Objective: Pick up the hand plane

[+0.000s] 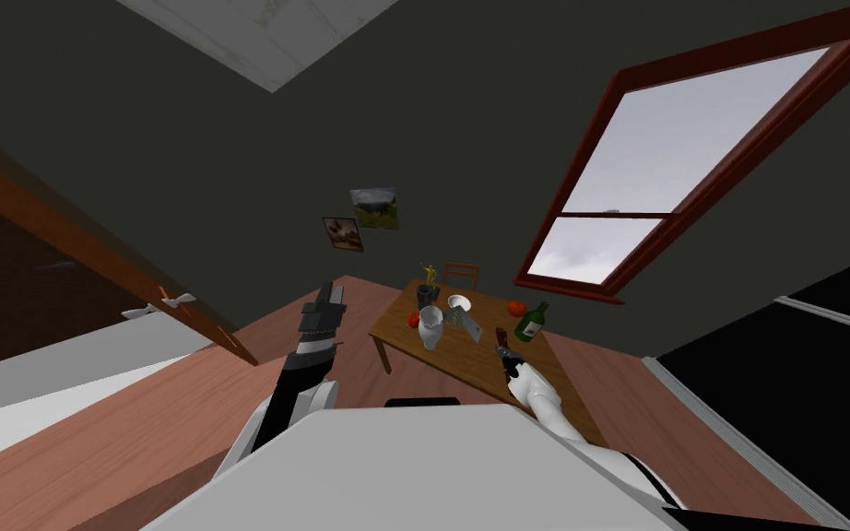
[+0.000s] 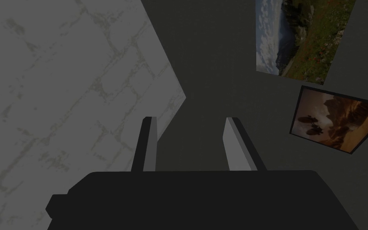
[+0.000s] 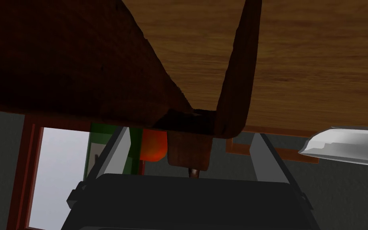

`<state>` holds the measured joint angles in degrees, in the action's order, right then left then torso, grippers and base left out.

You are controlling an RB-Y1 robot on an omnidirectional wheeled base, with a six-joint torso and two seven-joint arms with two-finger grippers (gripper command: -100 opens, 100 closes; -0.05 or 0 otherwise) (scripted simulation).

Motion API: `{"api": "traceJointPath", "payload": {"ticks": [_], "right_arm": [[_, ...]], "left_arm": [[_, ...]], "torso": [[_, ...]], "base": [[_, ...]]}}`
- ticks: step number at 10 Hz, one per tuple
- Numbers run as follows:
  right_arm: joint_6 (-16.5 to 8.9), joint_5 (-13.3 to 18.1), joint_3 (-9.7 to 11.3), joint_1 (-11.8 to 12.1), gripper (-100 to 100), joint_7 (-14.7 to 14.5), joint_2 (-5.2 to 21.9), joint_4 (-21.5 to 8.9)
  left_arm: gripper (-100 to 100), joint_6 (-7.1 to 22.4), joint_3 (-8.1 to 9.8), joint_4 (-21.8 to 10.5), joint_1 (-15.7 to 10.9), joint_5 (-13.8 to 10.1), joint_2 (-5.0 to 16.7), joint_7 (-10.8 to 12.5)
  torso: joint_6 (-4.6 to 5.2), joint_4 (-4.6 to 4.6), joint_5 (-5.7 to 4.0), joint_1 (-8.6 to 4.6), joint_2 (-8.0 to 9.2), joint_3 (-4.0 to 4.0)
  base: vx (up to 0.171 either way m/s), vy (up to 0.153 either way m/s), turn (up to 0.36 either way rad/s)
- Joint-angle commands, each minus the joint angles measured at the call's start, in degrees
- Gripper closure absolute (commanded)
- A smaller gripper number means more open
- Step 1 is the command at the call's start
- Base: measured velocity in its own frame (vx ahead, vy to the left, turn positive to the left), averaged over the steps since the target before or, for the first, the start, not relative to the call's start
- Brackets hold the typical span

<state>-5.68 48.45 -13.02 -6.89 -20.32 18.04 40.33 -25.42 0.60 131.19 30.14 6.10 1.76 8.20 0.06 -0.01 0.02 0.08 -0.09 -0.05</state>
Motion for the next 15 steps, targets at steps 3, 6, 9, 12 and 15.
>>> {"api": "traceJointPath", "payload": {"ticks": [3,6,9,12,15], "right_arm": [[-0.9,-5.3,3.1,3.8,-100,0.1,2.7,3.6],[-0.7,-6.6,3.0,5.9,-100,0.2,3.7,4.9],[-0.3,-6.1,2.4,5.5,100,0.2,3.5,4.4],[-0.2,-6.1,2.4,5.4,100,0.2,3.6,4.4],[-1.2,-4.0,3.2,1.8,100,0.0,1.7,2.3]], "left_arm": [[0,0.0,0.01,0.0,0.0,0.0,0.0,0.0],[0,0.0,0.01,0.0,0.0,0.0,0.0,0.0],[0,0.0,0.01,0.0,0.0,0.0,0.0,0.0],[0,0.0,0.01,0.0,0.0,0.0,0.0,0.0],[0,0.0,0.01,0.0,0.0,0.0,0.0,0.0]], "torso": [[0.03,0.01,0.0,-0.05,0.06,0.03],[0.04,-0.01,0.0,-0.02,0.0,-0.01],[0.03,0.02,-0.01,-0.07,0.1,0.05],[-0.01,-0.07,-0.09,-0.16,-0.05,-0.07],[0.03,-0.08,-0.15,-0.26,-0.01,-0.06]], "base": [[0.02,0.016,0.073],[0.029,0.017,0.093],[0.001,0.001,-0.007],[0.0,0.0,0.0],[-0.023,-0.019,-0.127]]}}
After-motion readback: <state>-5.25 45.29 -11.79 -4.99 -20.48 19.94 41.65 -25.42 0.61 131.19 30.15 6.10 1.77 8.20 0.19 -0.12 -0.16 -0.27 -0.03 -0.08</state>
